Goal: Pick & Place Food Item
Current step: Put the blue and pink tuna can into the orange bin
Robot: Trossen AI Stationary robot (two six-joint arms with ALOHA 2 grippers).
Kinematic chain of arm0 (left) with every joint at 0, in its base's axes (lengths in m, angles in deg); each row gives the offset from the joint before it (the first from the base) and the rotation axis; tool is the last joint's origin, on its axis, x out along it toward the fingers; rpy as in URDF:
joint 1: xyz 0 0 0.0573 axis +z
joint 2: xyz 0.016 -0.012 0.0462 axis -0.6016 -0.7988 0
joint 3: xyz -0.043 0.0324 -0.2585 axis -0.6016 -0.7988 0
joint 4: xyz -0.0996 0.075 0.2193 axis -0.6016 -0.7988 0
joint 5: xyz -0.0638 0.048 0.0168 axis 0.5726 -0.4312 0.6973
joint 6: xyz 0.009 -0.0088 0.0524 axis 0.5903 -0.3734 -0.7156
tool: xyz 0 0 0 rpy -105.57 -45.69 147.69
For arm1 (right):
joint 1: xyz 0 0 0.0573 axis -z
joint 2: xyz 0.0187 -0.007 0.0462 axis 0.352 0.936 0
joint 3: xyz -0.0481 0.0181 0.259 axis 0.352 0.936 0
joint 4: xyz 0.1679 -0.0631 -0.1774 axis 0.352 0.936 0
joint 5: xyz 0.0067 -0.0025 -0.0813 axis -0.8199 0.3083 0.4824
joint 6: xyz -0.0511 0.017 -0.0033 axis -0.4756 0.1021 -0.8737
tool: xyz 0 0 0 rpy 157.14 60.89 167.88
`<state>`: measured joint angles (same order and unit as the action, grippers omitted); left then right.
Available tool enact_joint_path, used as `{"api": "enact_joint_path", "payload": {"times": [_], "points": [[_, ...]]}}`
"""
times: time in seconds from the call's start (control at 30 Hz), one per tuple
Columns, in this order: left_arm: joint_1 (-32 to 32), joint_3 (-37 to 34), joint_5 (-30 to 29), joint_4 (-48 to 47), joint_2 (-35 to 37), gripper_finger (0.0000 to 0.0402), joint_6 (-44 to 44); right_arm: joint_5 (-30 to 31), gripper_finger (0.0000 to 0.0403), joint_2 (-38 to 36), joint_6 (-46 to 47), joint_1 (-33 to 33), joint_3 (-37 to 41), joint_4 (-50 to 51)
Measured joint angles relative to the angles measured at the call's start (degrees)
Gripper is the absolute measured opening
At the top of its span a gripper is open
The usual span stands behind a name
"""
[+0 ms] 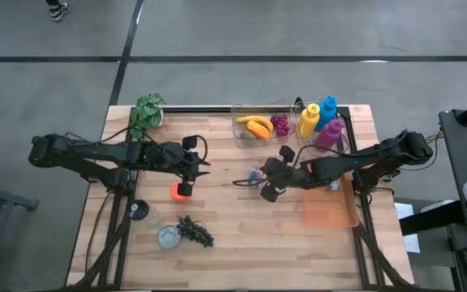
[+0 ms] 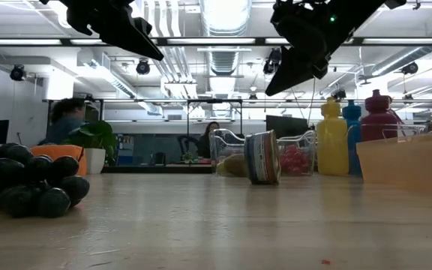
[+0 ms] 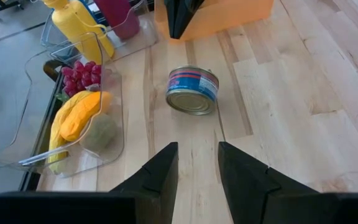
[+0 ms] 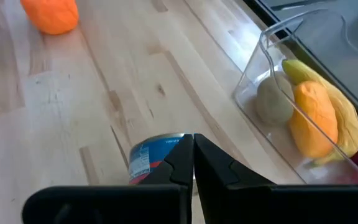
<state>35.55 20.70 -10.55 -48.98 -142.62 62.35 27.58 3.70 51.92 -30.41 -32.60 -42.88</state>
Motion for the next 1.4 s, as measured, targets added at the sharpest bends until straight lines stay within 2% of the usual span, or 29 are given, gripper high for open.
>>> {"api": "enact_joint_path", "payload": {"times": [0.7, 1.4], "points": [[0.0, 0.0, 0.0, 0.2, 0.0, 0.0118, 0.0, -0.2, 0.0017, 0.1, 0.4, 0.0, 0.0, -2.1], [0.0, 0.0, 0.0, 0.2, 0.0, 0.0118, 0.1, -1.8, 0.0195, 0.1, -0.7, -0.1, 1.4, -2.2]]}}
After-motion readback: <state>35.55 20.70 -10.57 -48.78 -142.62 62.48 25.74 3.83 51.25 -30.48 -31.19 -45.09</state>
